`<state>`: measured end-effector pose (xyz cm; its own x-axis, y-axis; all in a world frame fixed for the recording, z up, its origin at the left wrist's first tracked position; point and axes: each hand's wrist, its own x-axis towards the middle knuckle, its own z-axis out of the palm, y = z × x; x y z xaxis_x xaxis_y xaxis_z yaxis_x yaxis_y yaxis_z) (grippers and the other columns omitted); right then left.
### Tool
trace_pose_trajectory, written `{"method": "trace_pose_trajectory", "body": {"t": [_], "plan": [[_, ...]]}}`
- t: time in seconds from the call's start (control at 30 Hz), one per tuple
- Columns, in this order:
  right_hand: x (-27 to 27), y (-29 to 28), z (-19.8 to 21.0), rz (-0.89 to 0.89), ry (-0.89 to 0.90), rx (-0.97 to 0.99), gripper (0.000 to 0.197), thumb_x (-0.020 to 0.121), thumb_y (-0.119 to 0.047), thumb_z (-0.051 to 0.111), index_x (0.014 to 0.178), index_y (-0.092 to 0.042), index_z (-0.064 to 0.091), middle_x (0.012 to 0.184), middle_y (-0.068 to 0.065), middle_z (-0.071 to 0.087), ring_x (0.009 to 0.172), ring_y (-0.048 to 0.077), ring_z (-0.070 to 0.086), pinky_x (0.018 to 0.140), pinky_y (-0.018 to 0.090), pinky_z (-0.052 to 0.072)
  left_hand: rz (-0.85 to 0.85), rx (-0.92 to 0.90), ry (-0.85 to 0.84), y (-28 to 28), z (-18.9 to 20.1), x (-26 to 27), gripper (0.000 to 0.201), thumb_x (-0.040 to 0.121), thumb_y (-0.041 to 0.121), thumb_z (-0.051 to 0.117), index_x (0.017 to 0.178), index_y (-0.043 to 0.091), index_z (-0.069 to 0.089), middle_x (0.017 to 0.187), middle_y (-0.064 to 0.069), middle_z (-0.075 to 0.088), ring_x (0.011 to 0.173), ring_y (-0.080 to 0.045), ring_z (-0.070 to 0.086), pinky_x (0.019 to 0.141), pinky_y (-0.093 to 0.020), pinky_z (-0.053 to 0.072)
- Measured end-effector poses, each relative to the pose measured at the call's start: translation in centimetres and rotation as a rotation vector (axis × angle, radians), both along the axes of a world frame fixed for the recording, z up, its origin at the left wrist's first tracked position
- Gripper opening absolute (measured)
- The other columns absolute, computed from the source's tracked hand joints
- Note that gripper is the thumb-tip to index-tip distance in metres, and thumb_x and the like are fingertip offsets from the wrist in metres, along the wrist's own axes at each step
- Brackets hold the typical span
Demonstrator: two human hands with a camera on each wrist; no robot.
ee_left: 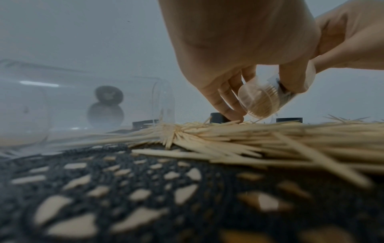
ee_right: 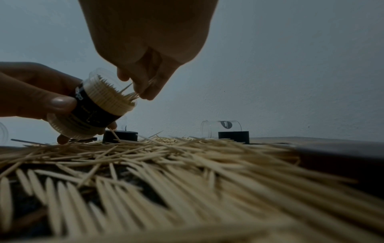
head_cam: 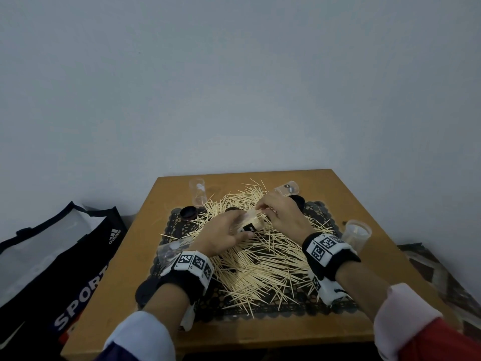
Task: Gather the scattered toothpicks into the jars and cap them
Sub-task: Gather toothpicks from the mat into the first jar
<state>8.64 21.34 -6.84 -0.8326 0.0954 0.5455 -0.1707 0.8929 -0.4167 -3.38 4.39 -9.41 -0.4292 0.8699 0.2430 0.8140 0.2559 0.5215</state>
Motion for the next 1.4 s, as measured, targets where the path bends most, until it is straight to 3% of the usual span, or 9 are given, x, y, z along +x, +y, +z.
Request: {"method": "trace_pose_trajectory", "body": {"t": [0.17, 0.43, 0.73, 0.83, 0.9, 1.03, 1.17, 1.27, 1.4], "plan": [[-0.1, -0.1, 0.0, 0.026, -0.004, 0.023, 0.033, 0.077, 0.018, 0.052, 0.095, -0.006, 0.066, 0.1, 0.002, 0.061, 0.09, 0.013, 0.057, 0.079, 0.014, 0.047, 0.028, 0.012, 0.008, 0.0, -0.4, -0.4, 0.084, 0.074, 0.078, 0.047, 0.128, 0.014, 0.055, 0.102, 0.003, 0.065, 0.083, -0.015, 0.062, 0.075, -0.037, 0.054], [-0.2, 0.1, -0.2, 0.008, -0.007, -0.028, 0.023, 0.084, 0.009, 0.059, 0.097, -0.01, 0.061, 0.099, -0.003, 0.059, 0.09, 0.01, 0.056, 0.08, 0.018, 0.044, 0.013, 0.02, 0.018, 0.0, -0.3, -0.2, 0.083, 0.076, 0.075, 0.05, 0.132, 0.014, 0.053, 0.106, 0.002, 0.064, 0.086, -0.014, 0.061, 0.073, -0.028, 0.051], [0.0, -0.1, -0.2, -0.133, -0.217, -0.132, 0.057, 0.092, -0.005, 0.048, 0.147, -0.014, 0.036, 0.14, 0.005, 0.052, 0.123, 0.014, 0.053, 0.1, 0.035, 0.047, 0.172, 0.09, 0.048, 0.1, 0.2, -0.1, 0.048, 0.089, 0.049, 0.063, 0.121, 0.013, 0.056, 0.103, 0.004, 0.06, 0.089, -0.016, 0.057, 0.071, -0.024, 0.04], [-0.1, -0.3, -0.3, -0.069, -0.314, -0.022, 0.059, 0.092, -0.002, 0.045, 0.149, -0.017, 0.036, 0.145, 0.001, 0.047, 0.085, -0.01, 0.053, 0.073, 0.011, 0.043, 0.161, 0.085, 0.047, 0.0, 0.1, -0.2, 0.052, 0.088, 0.052, 0.062, 0.123, 0.014, 0.055, 0.103, 0.003, 0.062, 0.089, -0.016, 0.058, 0.076, -0.03, 0.048], [-0.2, -0.2, -0.5, -0.039, -0.331, 0.049, 0.062, 0.09, 0.0, 0.044, 0.147, -0.022, 0.038, 0.144, -0.002, 0.047, 0.072, -0.008, 0.048, 0.061, 0.011, 0.038, 0.166, 0.081, 0.046, 0.0, 0.0, -0.2, 0.053, 0.087, 0.055, 0.061, 0.121, 0.014, 0.056, 0.101, 0.002, 0.062, 0.087, -0.016, 0.058, 0.075, -0.031, 0.048], [0.0, 0.0, -0.3, -0.153, -0.297, 0.062, 0.061, 0.092, 0.0, 0.044, 0.149, -0.02, 0.035, 0.146, 0.0, 0.044, 0.12, 0.017, 0.053, 0.093, 0.029, 0.048, 0.192, 0.084, 0.049, -0.1, 0.1, -0.1, 0.055, 0.088, 0.055, 0.06, 0.122, 0.012, 0.056, 0.102, 0.002, 0.062, 0.088, -0.015, 0.057, 0.071, -0.026, 0.04], [-0.3, 0.5, -0.8, -0.271, -0.423, 0.159, 0.05, 0.095, -0.028, 0.055, 0.144, -0.021, 0.042, 0.139, 0.001, 0.05, 0.123, 0.017, 0.049, 0.095, 0.035, 0.046, 0.22, 0.066, 0.085, -0.2, 0.1, -0.3, 0.059, 0.088, 0.056, 0.059, 0.127, 0.012, 0.054, 0.109, 0.001, 0.062, 0.092, -0.013, 0.055, 0.074, -0.026, 0.041], [-0.7, 0.9, -1.7, -0.224, -0.691, 0.208, 0.072, 0.086, -0.06, 0.058, 0.144, -0.021, 0.042, 0.142, 0.003, 0.047, 0.129, 0.022, 0.043, 0.104, 0.044, 0.037, 0.217, 0.047, 0.08, -0.3, 0.1, -0.3, 0.067, 0.086, 0.059, 0.06, 0.132, 0.011, 0.051, 0.118, -0.002, 0.063, 0.101, -0.016, 0.058, 0.084, -0.032, 0.049], [-0.7, 0.8, -1.9, -0.212, -0.653, 0.163, 0.055, 0.085, -0.05, 0.066, 0.13, -0.021, 0.056, 0.132, -0.001, 0.053, 0.121, 0.02, 0.051, 0.099, 0.039, 0.04, 0.22, 0.034, 0.089, -0.3, 0.3, -0.1, 0.069, 0.086, 0.056, 0.061, 0.135, 0.009, 0.05, 0.123, -0.004, 0.061, 0.106, -0.017, 0.057, 0.089, -0.03, 0.047]]}}
